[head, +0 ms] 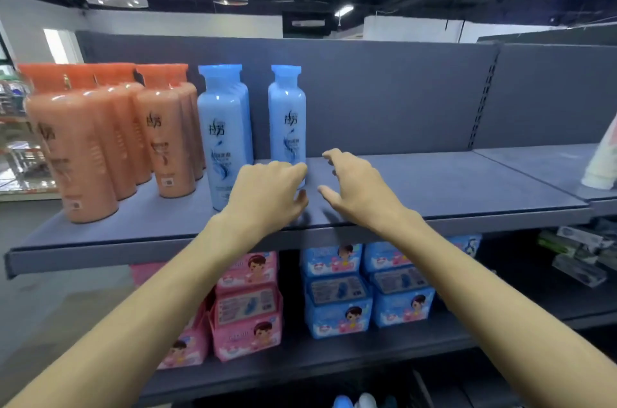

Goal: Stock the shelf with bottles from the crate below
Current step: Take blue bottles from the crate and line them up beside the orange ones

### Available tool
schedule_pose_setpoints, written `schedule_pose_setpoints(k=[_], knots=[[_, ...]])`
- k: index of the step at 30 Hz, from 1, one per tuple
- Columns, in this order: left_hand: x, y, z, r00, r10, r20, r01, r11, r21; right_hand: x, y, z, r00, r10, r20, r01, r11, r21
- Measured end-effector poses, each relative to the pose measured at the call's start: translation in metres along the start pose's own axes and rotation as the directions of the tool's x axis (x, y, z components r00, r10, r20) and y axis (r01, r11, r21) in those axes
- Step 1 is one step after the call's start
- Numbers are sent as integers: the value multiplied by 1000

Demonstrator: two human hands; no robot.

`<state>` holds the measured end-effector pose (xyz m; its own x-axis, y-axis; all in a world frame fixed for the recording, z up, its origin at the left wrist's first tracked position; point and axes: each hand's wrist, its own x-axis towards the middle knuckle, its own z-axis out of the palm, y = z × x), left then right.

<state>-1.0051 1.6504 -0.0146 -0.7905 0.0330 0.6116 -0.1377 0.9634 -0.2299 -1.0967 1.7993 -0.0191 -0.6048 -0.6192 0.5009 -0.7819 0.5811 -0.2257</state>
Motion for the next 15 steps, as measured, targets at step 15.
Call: schedule_pose_setpoints(k=[15], knots=[[-60, 57, -4, 981, 167, -94, -175, 982, -75, -107, 10, -3, 992, -99, -81, 100, 995, 3]])
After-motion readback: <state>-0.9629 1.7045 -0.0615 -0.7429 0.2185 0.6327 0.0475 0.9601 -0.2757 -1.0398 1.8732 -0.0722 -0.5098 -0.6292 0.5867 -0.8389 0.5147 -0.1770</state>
